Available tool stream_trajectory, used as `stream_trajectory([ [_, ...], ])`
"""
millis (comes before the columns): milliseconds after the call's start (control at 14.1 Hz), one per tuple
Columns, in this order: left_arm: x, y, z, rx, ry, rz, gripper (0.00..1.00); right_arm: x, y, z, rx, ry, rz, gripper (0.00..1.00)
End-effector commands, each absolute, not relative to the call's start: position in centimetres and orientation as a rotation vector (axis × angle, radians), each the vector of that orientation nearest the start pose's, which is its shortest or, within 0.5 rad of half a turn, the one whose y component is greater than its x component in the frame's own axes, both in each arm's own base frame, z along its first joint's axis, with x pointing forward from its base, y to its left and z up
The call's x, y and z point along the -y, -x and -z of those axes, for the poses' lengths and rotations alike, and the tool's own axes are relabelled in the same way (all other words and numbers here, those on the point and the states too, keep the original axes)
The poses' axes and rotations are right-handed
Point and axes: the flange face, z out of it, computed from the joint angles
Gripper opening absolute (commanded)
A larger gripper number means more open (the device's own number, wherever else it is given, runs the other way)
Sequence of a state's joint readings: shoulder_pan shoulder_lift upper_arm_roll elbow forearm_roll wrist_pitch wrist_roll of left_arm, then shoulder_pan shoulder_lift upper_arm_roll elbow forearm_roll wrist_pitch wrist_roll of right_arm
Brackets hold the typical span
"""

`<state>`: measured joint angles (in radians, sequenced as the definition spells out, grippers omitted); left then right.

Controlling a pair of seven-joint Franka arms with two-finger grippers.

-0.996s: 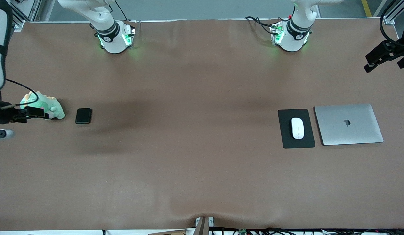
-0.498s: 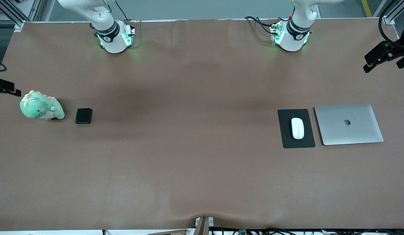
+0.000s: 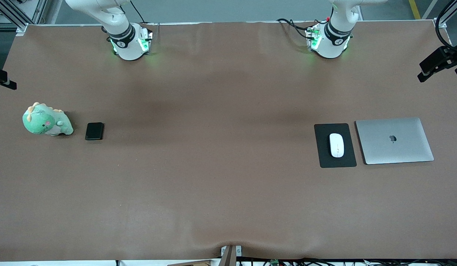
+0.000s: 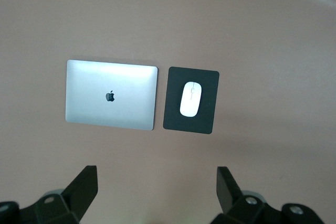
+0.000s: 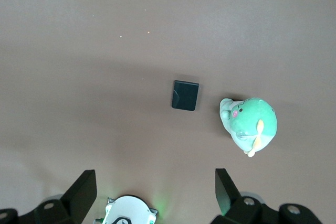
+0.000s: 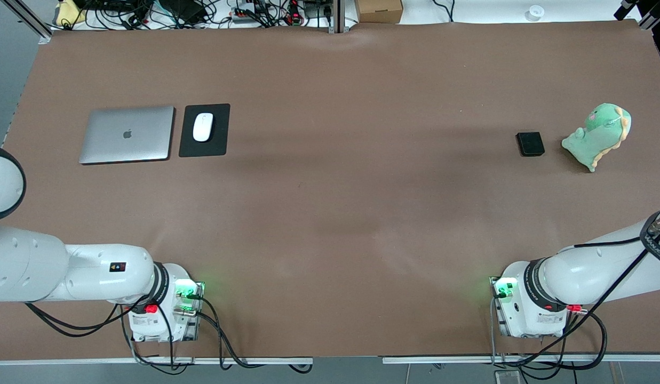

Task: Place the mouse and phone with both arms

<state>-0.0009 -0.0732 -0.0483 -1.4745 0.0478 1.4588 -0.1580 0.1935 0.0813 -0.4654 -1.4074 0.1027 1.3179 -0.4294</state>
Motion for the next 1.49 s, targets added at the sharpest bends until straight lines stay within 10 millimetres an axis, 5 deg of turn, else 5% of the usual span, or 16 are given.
stream_trajectory([
  [0,2.3,-51.2,-70.3,0.158,3.112,0.078,1.00,10.4,-52.1,-64.7,0.172,3.035,-0.206,1.00],
  [213,1.9,-52.3,-68.2,0.168,3.111,0.016,1.00,6.6,-51.6,-65.6,0.225,3.128,-0.209,1.00],
  [498,2.9,-54.7,-64.2,0.168,3.101,-0.073,1.00,6.4,-48.9,-64.1,0.224,3.130,-0.192,1.00],
  [783,5.0,-56.3,-57.7,0.111,3.099,-0.105,1.00,8.0,-51.1,-65.5,0.195,3.149,-0.152,1.00],
  [925,5.0,-56.4,-56.3,0.107,3.096,-0.111,1.00,8.5,-50.9,-66.1,0.258,3.131,-0.173,1.00],
  [1067,4.7,-56.7,-58.2,0.097,3.090,-0.055,1.00,7.7,-51.5,-66.7,0.281,3.141,-0.095,1.00],
  [1281,4.6,-55.7,-65.1,0.105,3.095,0.018,1.00,7.7,-51.8,-66.9,0.281,3.143,-0.043,1.00],
  [1423,4.9,-54.6,-66.4,0.096,3.095,-0.022,1.00,7.6,-51.9,-66.9,0.281,3.142,-0.042,1.00],
])
